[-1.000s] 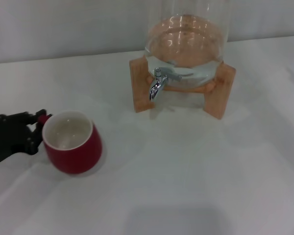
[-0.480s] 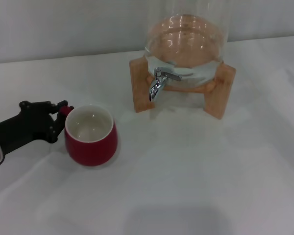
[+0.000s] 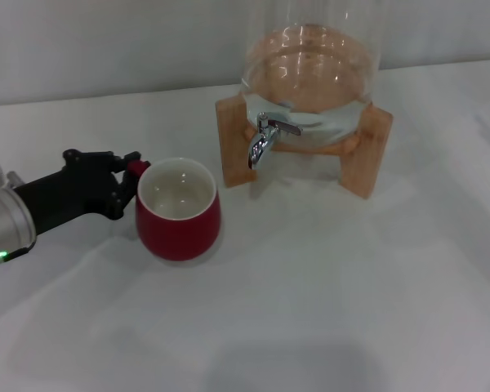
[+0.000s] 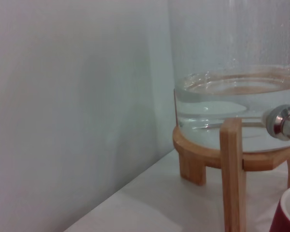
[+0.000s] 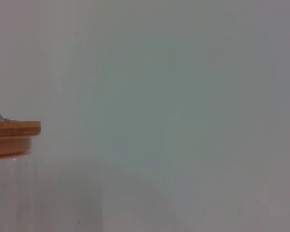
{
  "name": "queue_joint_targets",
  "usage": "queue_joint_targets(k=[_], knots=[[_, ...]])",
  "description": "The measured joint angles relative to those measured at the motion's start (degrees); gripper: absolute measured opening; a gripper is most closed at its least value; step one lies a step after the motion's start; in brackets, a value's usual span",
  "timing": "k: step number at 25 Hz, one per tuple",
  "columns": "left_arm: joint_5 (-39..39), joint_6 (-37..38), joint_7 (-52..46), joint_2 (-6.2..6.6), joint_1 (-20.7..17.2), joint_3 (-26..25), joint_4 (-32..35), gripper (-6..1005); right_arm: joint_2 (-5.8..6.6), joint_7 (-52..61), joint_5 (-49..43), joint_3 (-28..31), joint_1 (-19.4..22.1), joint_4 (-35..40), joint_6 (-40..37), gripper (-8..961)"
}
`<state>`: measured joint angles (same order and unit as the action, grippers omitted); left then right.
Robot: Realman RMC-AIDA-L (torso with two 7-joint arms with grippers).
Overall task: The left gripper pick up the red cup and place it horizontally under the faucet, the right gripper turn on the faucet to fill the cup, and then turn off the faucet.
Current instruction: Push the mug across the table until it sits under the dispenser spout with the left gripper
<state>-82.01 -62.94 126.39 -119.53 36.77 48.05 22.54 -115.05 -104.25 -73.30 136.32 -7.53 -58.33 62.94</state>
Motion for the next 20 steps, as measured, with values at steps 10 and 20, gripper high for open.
queue_joint_targets(k=[10,20], knots=[[-0.49,1.52,-0.10,-0.16,3.04,3.44,-2.21,135,0.00,-0.16,0.00,-0.18,-0.03,0.02,0.00,633],[-2.37,1.87,-3.41,-0.18,5.23,10.04,-2.43,135,0.00,-0.32,0.00,-0.27,-0.03,0.07,0.42,633]])
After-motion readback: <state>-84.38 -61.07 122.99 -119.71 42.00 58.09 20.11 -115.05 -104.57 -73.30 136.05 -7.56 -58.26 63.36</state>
